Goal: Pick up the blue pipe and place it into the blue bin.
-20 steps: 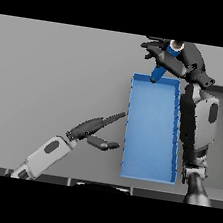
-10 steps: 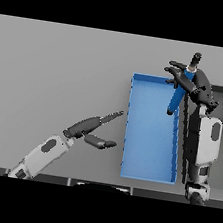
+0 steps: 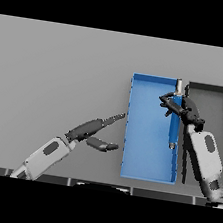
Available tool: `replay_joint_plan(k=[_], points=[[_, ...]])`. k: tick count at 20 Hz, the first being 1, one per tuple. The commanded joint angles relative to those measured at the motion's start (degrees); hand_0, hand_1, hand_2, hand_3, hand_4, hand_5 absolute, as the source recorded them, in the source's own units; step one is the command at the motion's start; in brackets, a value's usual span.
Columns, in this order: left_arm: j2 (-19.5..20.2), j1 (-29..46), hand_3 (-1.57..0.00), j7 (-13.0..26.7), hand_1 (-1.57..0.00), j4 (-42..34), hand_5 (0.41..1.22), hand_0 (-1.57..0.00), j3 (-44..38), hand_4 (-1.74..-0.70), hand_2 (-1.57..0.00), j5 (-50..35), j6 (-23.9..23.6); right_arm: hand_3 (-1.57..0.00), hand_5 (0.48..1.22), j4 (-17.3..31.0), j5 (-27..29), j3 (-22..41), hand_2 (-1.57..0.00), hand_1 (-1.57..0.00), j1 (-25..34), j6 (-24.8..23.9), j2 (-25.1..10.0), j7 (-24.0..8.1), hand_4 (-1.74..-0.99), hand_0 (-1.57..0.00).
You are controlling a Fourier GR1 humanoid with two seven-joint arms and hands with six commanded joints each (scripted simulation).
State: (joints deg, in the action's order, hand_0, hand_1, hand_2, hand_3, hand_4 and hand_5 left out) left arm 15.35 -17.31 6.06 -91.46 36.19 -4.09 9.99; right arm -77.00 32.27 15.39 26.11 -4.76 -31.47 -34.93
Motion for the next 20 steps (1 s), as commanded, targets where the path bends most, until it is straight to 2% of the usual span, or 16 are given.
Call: replay_joint_plan(k=[1, 3, 5, 7, 8, 11, 13, 16, 20], points=[[0.15, -0.27, 0.0, 0.12, 0.0, -0.29, 0.474, 0.0, -0.21, -0.83, 0.0, -0.13, -0.03, -0.81, 1.19, 1.22, 4.68, 3.66, -1.33, -1.38, 0.37, -3.31, -2.36, -0.01, -1.534, -1.46], [0.15, 0.09, 0.0, -0.06, 0.0, -0.88, 0.476, 0.0, 0.05, -0.83, 0.0, -0.32, 0.13, -0.52, 1.159, 3.01, 13.96, 10.11, -0.85, -0.88, 2.91, -6.55, -6.36, 0.0, -1.404, -0.94], [0.06, 0.09, 0.0, 0.04, 0.0, -0.84, 0.476, 0.0, -0.09, -0.83, 0.0, -0.33, -0.06, -0.33, 1.182, 3.9, 20.48, 16.41, -0.55, -0.57, 5.92, -8.81, -9.46, 0.0, -1.302, -0.6], [0.15, 0.25, 0.0, -0.03, 0.0, -0.81, 0.477, 0.0, 0.11, -0.83, 0.0, -0.2, 0.01, -0.21, 1.091, 1.42, 19.72, 19.43, -0.35, -0.36, 6.77, -5.77, -11.74, -0.02, -1.234, -0.38], [0.3, 0.02, 0.0, 0.09, 0.0, -1.15, 0.477, 0.0, -0.07, -0.83, 0.0, -0.36, 0.01, -0.17, 1.044, 0.97, 17.27, 21.22, -0.28, -0.29, 7.25, -4.04, -12.69, 0.05, -1.215, -0.31], [0.4, 0.2, 0.0, -0.57, 0.0, -0.55, 0.473, 0.0, -0.1, -0.83, 0.0, -0.14, 0.03, -0.09, 0.933, -1.09, 13.76, 23.93, -0.14, -0.15, 7.08, -3.78, -13.94, 0.01, -1.196, -0.16], [0.51, 0.32, 0.0, -0.7, 0.0, -0.47, 0.471, 0.0, -0.1, -0.83, 0.0, -0.17, 0.12, -0.05, 0.88, -1.39, 13.28, 24.12, -0.09, -0.09, 7.83, -3.13, -15.0, -0.02, -1.189, -0.12], [0.29, 0.1, 0.0, -0.15, 0.0, -0.62, 0.471, 0.0, -0.14, -0.83, 0.0, -0.27, -0.04, -0.03, 0.818, -0.7, 12.96, 24.58, -0.05, -0.05, 7.9, -3.79, -14.63, -0.02, -1.188, -0.06], [0.32, 0.16, 0.0, -0.25, 0.0, -1.24, 0.47, 0.0, 0.0, -0.83, 0.0, 0.32, -0.64, -0.01, 0.783, -0.77, 13.02, 24.56, -0.02, -0.02, 8.0, -4.34, -13.86, 0.85, -1.176, -0.03]])
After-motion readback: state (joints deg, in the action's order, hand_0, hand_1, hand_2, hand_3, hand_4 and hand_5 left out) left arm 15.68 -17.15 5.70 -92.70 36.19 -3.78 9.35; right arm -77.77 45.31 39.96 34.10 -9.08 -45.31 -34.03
